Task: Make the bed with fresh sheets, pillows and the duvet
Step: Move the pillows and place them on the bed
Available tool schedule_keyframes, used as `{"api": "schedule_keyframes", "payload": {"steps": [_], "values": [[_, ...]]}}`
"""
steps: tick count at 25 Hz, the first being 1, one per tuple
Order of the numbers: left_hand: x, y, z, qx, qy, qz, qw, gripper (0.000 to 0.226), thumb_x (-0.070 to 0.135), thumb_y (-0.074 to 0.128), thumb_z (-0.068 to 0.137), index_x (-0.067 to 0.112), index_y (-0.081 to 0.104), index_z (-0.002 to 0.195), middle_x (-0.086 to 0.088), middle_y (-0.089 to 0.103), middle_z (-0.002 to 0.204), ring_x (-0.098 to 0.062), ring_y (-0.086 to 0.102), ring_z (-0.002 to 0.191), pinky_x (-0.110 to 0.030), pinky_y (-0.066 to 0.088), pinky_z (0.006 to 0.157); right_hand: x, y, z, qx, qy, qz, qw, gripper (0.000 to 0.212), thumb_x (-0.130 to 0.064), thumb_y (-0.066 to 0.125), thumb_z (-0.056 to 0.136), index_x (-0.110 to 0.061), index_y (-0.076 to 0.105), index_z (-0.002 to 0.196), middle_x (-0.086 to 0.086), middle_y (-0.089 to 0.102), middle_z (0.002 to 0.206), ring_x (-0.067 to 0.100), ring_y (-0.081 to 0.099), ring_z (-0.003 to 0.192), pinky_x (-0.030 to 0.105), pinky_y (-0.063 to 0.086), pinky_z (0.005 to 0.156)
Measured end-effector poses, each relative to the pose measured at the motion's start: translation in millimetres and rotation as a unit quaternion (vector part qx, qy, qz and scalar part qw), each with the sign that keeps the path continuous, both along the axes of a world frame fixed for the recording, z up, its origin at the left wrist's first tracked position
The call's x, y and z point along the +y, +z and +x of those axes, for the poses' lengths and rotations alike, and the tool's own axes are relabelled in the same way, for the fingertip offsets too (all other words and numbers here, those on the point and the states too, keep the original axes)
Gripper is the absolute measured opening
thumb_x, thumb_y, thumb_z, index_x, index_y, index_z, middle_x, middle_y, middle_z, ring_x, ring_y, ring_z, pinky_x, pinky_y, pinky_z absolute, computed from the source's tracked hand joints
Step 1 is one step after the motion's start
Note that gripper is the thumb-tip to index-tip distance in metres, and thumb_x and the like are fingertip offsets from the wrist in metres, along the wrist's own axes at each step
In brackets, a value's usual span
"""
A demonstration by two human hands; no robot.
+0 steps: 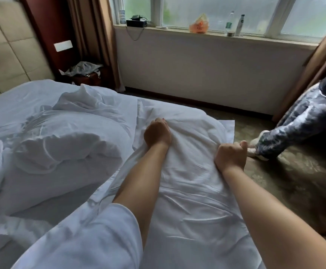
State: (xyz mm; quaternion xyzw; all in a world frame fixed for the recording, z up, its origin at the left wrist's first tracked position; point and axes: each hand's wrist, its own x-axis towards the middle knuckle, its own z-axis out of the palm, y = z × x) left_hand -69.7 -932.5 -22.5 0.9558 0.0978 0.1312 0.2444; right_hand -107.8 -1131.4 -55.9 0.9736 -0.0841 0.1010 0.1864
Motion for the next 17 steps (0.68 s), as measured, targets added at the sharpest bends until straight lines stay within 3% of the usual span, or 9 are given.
{"api": "schedule_keyframes", "payload": {"steps": [2, 5, 8, 10, 14, 17], "values": [[-23, -3, 58, 0.007, 0.015, 0.008, 1.0, 0.04, 0.025, 0.024, 0.104, 0.002, 0.056, 0.115, -0.018, 0.061, 0.119, -0.034, 0.058, 0.109, -0.039, 0.044, 0.088, -20, -6, 62, -0.008, 0.033, 0.041, 0.999, 0.03, -0.009, 0.041, 0.086, -0.013, 0.069, 0.093, 0.004, 0.071, 0.096, 0.022, 0.062, 0.091, 0.035, 0.01, 0.088], [-40, -16, 129, 0.029, 0.033, 0.004, 0.999, 0.04, 0.024, 0.024, 0.104, 0.002, 0.055, 0.116, -0.018, 0.06, 0.119, -0.035, 0.058, 0.109, -0.038, 0.043, 0.088, -40, -25, 141, -0.004, 0.039, 0.088, 0.995, 0.029, -0.007, 0.04, 0.087, -0.01, 0.07, 0.086, 0.009, 0.071, 0.089, 0.025, 0.062, 0.086, 0.035, 0.012, 0.09], [-55, -31, 189, 0.049, 0.066, -0.031, 0.996, 0.041, 0.023, 0.023, 0.104, 0.0, 0.055, 0.116, -0.019, 0.06, 0.119, -0.036, 0.057, 0.109, -0.037, 0.043, 0.087, -45, -44, 206, -0.048, 0.071, 0.106, 0.991, 0.027, 0.0, 0.043, 0.069, -0.006, 0.063, 0.052, 0.012, 0.06, 0.051, 0.025, 0.058, 0.049, 0.034, 0.023, 0.079], [-57, -41, 212, 0.055, 0.083, -0.042, 0.994, 0.042, 0.023, 0.023, 0.104, 0.0, 0.056, 0.116, -0.02, 0.061, 0.118, -0.035, 0.058, 0.109, -0.036, 0.044, 0.085, -48, -57, 229, -0.07, 0.123, 0.127, 0.982, 0.025, -0.004, 0.039, 0.06, -0.008, 0.053, 0.04, 0.009, 0.049, 0.038, 0.022, 0.049, 0.035, 0.033, 0.024, 0.069], [-58, -56, 273, 0.055, 0.076, -0.019, 0.995, 0.041, 0.023, 0.024, 0.104, -0.002, 0.057, 0.112, -0.02, 0.062, 0.117, -0.037, 0.059, 0.106, -0.037, 0.043, 0.082, -50, -78, 285, -0.079, 0.14, 0.142, 0.977, 0.017, -0.005, 0.048, 0.054, -0.009, 0.049, 0.038, 0.008, 0.046, 0.036, 0.021, 0.048, 0.034, 0.032, 0.023, 0.066], [-55, -68, 311, 0.044, 0.066, -0.004, 0.997, 0.04, 0.023, 0.025, 0.104, -0.002, 0.056, 0.111, -0.02, 0.06, 0.118, -0.037, 0.058, 0.105, -0.038, 0.043, 0.082, -48, -95, 321, -0.061, 0.132, 0.182, 0.972, 0.027, -0.008, 0.035, 0.06, -0.011, 0.048, 0.037, 0.006, 0.045, 0.035, 0.02, 0.048, 0.033, 0.031, 0.024, 0.065]]}}
